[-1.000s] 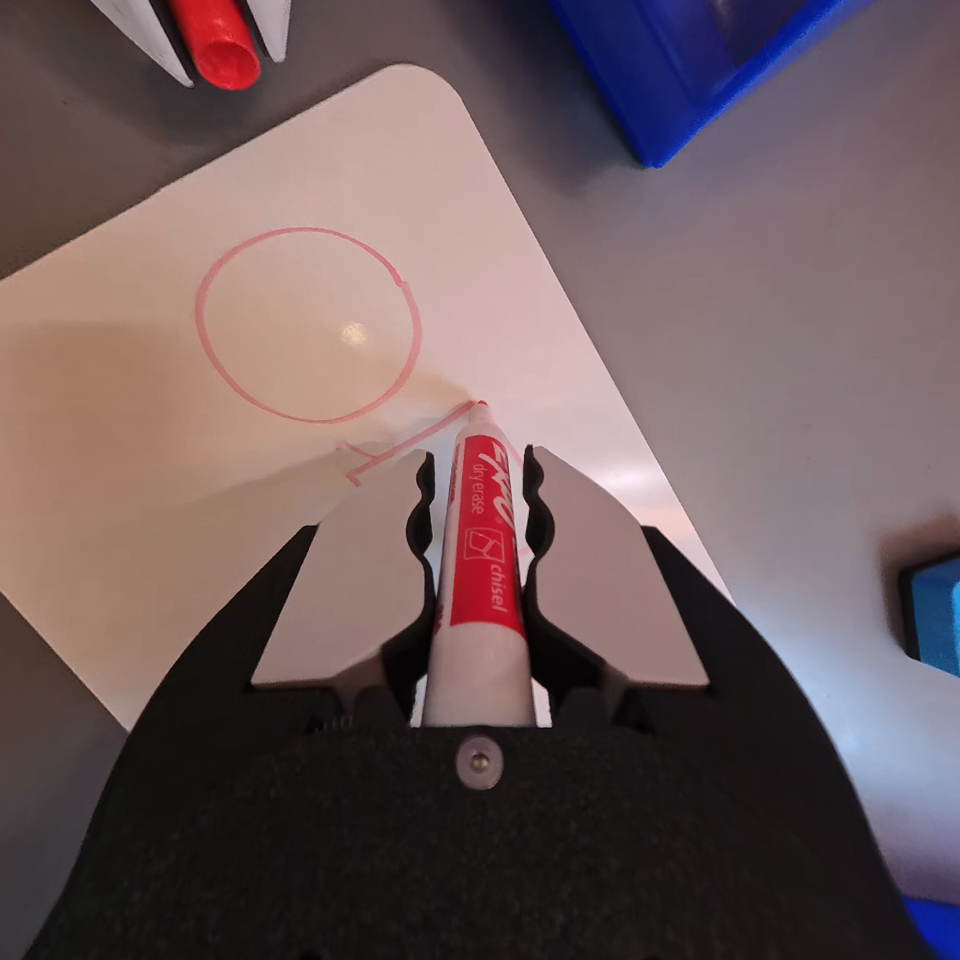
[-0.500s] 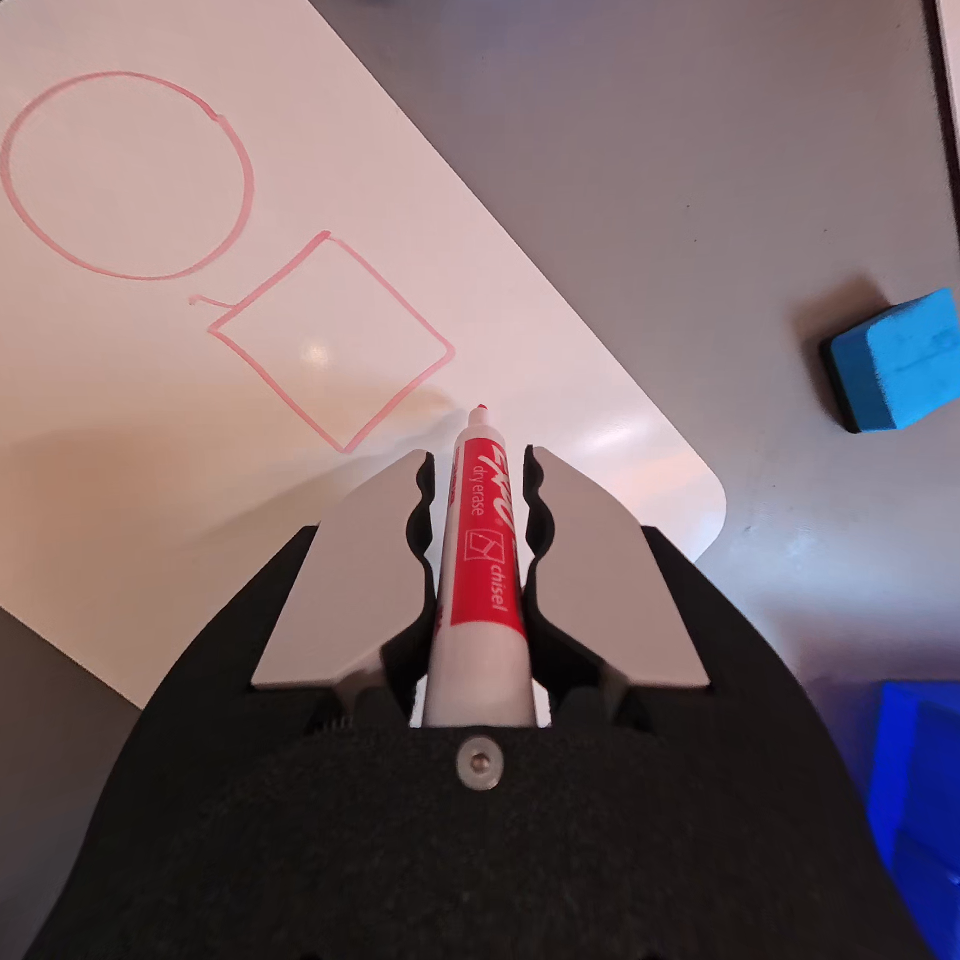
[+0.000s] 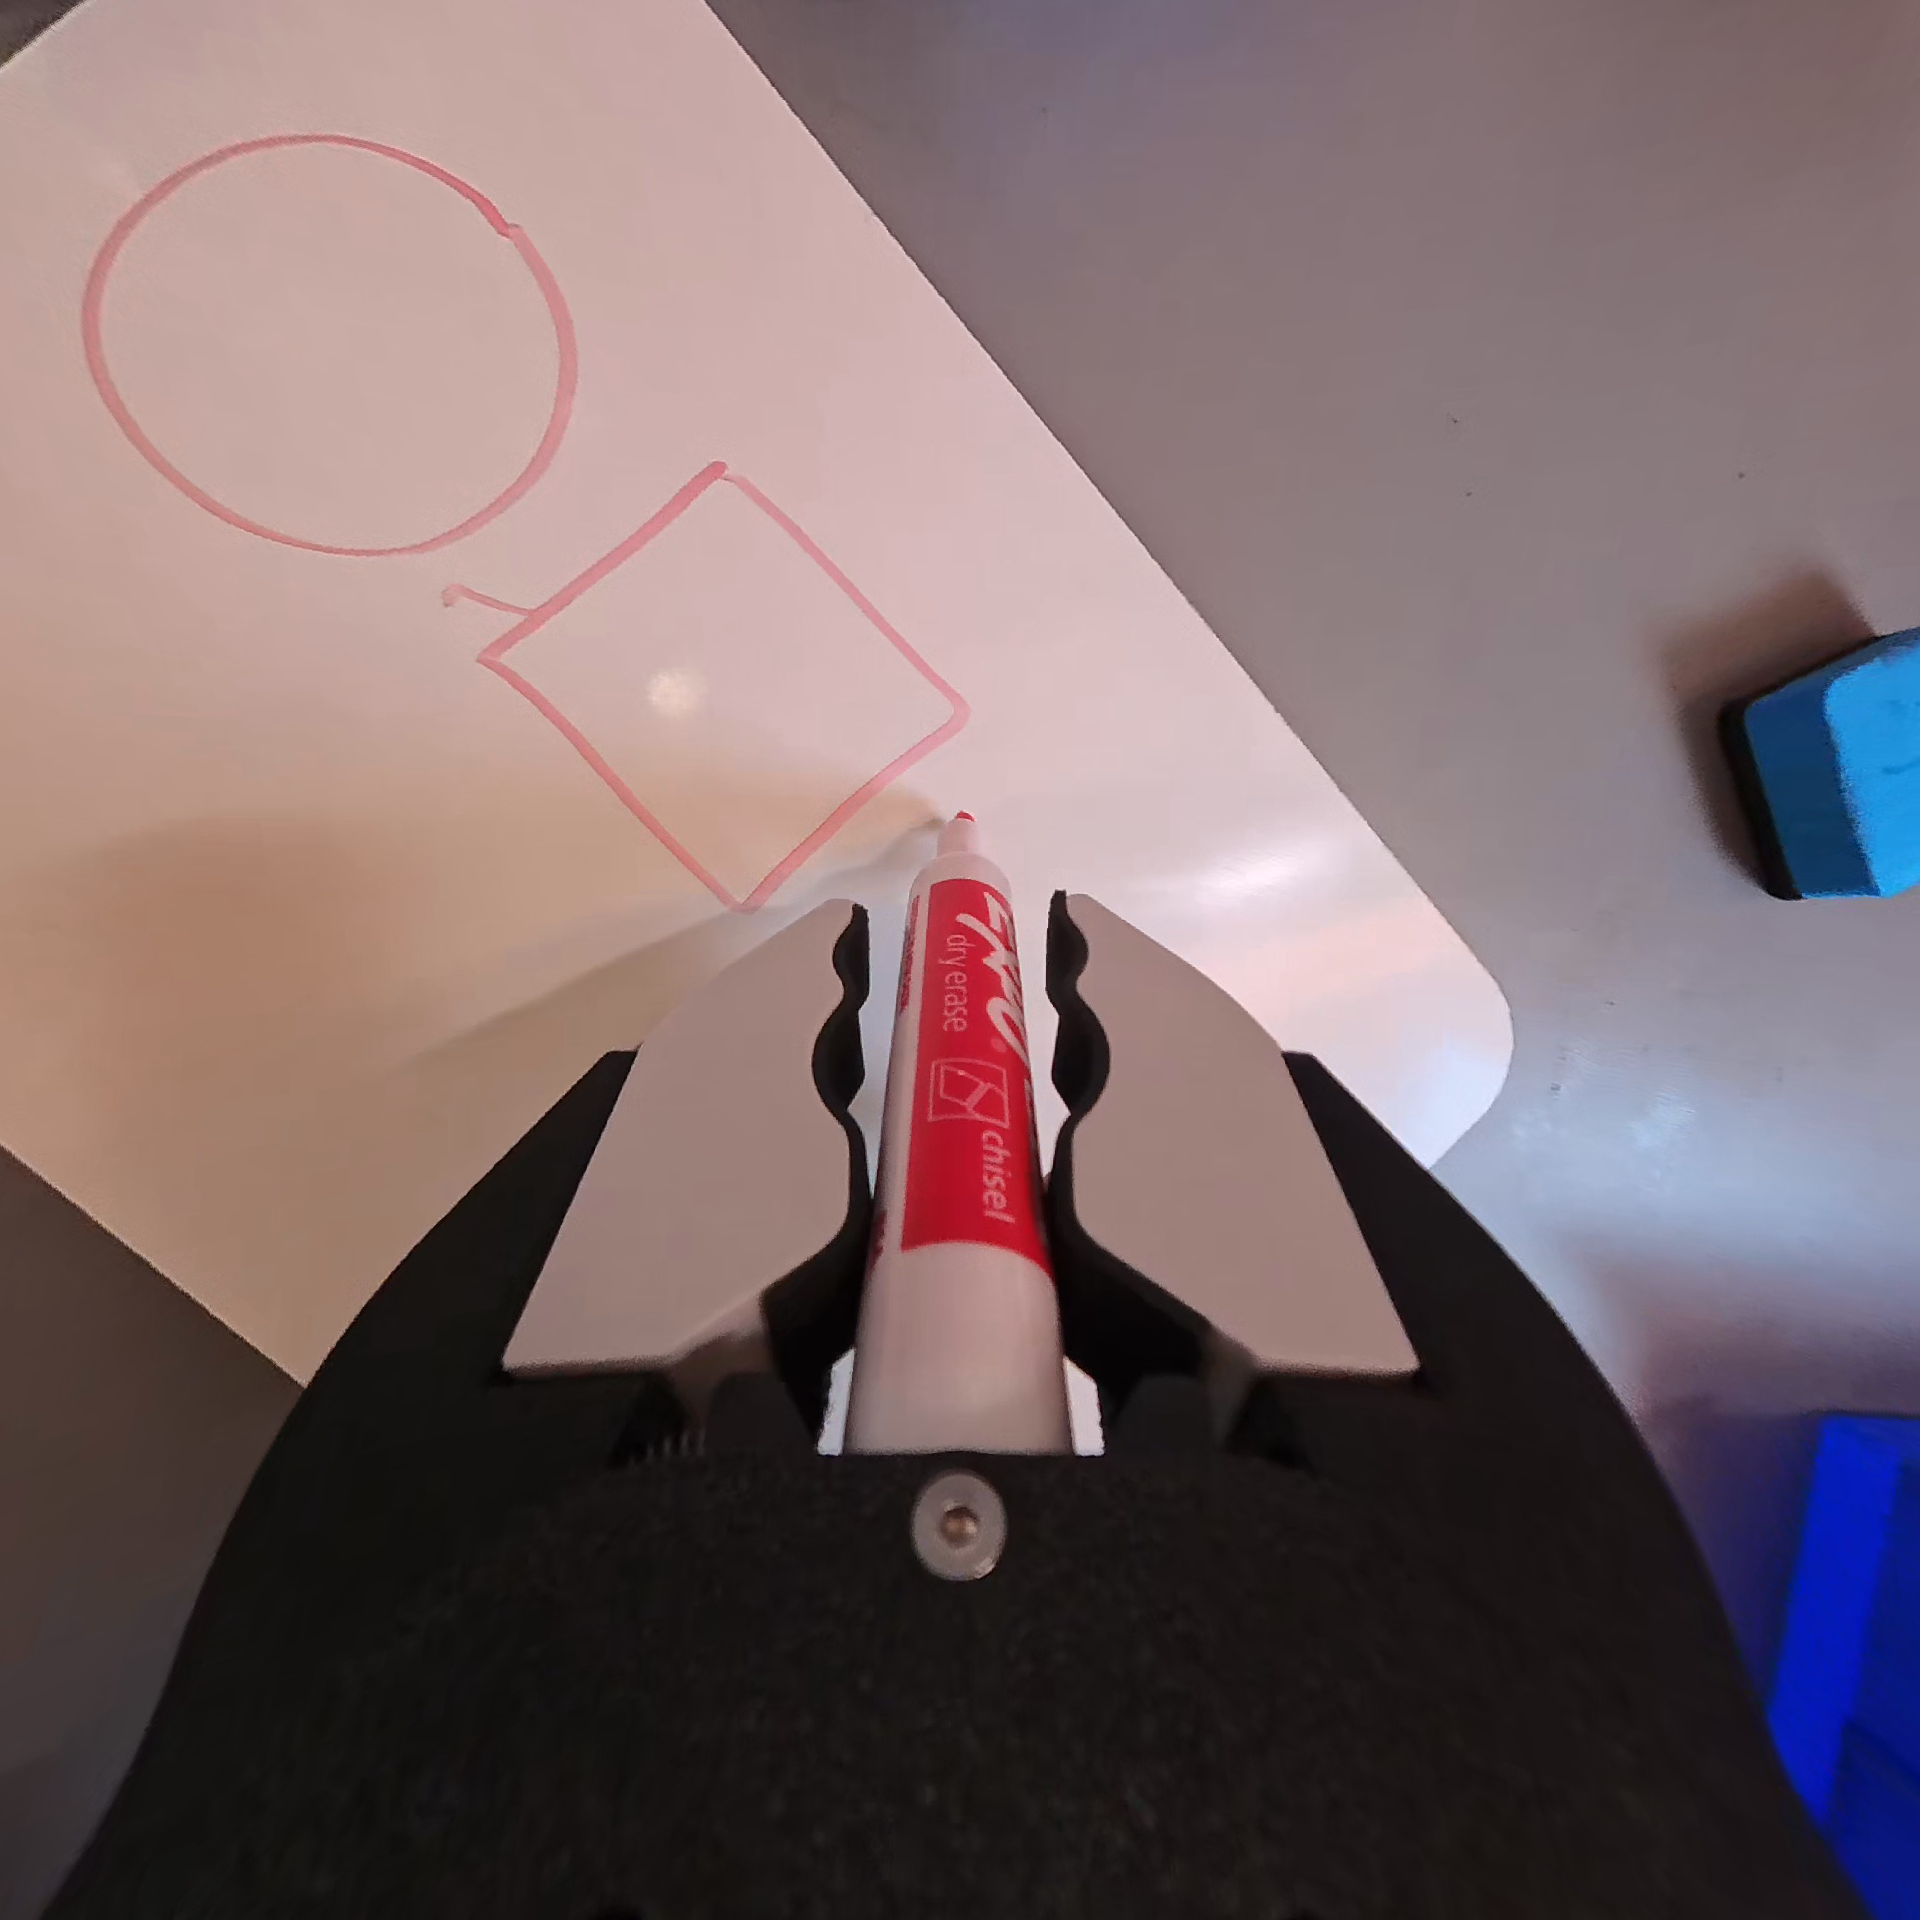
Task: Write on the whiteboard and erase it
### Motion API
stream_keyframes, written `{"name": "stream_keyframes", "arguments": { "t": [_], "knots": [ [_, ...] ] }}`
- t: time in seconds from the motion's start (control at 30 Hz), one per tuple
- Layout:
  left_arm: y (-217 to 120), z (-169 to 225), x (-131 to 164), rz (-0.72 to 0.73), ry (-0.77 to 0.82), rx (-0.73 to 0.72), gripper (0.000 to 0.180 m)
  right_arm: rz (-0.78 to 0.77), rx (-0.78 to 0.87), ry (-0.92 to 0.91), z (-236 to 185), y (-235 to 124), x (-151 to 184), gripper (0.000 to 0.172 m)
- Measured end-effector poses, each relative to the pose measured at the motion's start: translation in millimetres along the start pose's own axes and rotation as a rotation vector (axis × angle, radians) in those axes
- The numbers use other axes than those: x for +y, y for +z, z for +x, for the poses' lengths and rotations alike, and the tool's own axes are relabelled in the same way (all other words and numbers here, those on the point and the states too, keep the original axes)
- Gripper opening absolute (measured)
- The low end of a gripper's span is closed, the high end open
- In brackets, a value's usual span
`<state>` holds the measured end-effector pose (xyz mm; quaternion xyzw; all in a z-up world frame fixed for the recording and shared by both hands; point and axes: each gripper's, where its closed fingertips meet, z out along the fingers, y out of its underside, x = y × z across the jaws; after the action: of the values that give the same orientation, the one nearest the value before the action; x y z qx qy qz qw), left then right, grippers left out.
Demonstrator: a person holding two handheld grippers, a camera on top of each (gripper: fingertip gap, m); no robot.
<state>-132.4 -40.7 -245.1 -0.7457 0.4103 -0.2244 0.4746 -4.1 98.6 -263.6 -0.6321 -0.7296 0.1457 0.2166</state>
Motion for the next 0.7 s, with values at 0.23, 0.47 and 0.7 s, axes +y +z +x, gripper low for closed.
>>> {"name": "stream_keyframes", "arguments": {
  "t": [0.23, 0.47, 0.7],
  "knots": [
    [0.0, -0.1, 0.0, 0.000, -0.001, -0.001, 0.019, -0.012, -0.005, -0.013, -5.5, 1.1, 2.2, 0.036],
    [0.2, 0.2, 0.2, -0.001, 0.001, -0.001, 0.019, -0.051, 0.032, -0.004, 4.3, -3.7, 15.3, 0.034],
    [0.3, 0.2, 0.4, -0.002, -0.001, -0.001, 0.019, -0.062, 0.067, 0.036, 18.5, -11.4, 31.4, 0.034]
  ]
}}
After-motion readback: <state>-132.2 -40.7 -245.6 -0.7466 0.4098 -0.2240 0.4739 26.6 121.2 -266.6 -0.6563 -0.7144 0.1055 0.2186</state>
